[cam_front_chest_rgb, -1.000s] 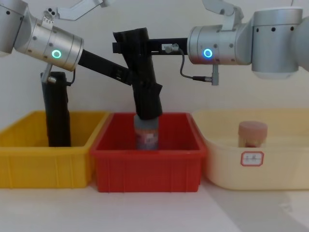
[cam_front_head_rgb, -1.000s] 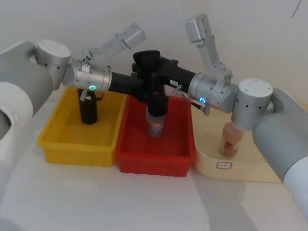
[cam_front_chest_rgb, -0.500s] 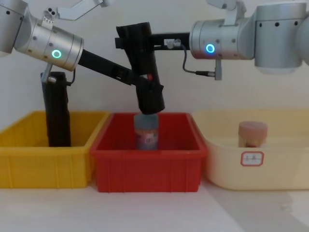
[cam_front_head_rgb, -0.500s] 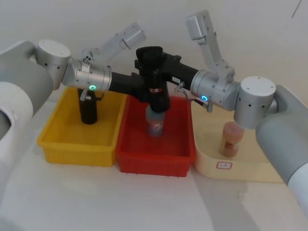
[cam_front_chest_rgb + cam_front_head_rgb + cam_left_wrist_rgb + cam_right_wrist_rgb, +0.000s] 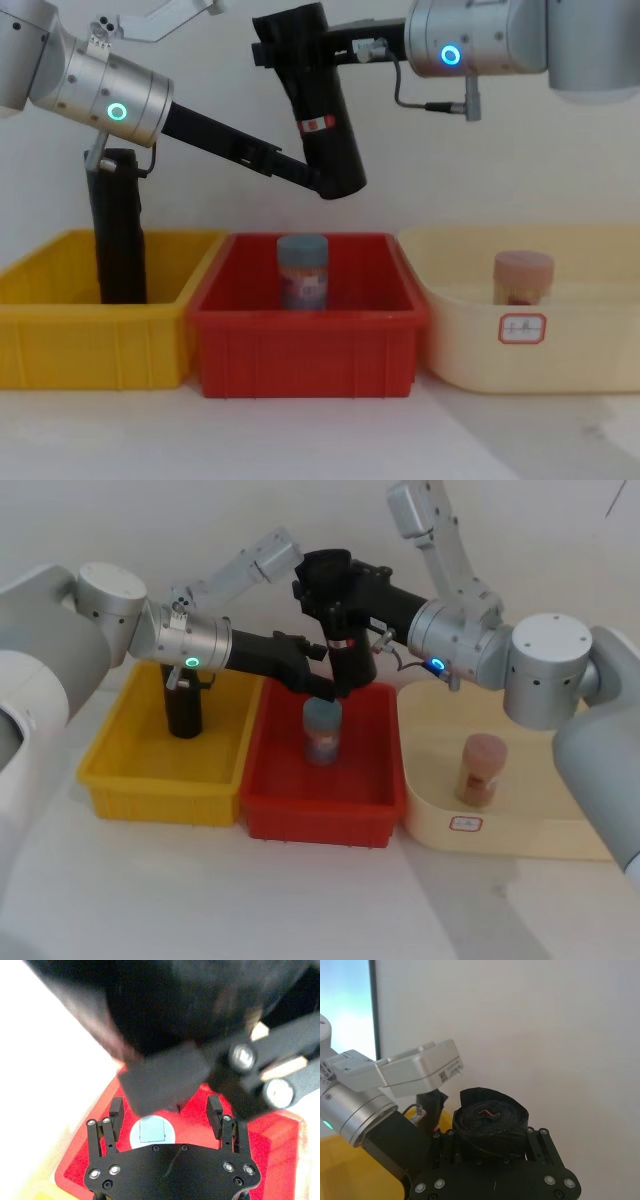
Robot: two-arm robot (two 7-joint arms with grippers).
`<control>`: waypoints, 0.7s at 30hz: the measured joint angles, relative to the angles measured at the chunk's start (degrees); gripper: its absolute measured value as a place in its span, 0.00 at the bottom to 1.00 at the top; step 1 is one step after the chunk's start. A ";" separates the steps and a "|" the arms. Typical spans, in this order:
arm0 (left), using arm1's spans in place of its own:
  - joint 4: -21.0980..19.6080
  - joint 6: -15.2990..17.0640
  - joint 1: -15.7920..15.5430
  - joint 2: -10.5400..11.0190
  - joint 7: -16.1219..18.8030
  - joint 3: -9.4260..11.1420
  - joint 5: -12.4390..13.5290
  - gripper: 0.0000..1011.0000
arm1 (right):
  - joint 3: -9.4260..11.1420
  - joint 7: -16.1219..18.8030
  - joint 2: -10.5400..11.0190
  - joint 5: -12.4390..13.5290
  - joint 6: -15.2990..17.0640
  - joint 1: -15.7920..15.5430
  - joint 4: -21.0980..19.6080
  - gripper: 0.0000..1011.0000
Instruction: Pick up the garbage bag with the one hand and transfer it to the other hand.
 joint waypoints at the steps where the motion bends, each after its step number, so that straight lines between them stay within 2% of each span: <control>1: 0.00 0.00 0.00 0.00 0.00 0.00 0.00 0.99 | -0.03 -0.49 0.15 -0.34 0.55 -0.12 -0.59 0.57; 6: 0.00 0.00 0.00 0.00 0.00 0.00 0.00 0.99 | -0.16 -3.91 1.29 -2.30 4.32 -1.30 -5.26 0.57; 21: 0.00 0.00 0.00 0.00 0.00 0.00 0.00 0.99 | 1.08 -13.15 3.43 -6.39 14.54 -4.39 -14.27 0.57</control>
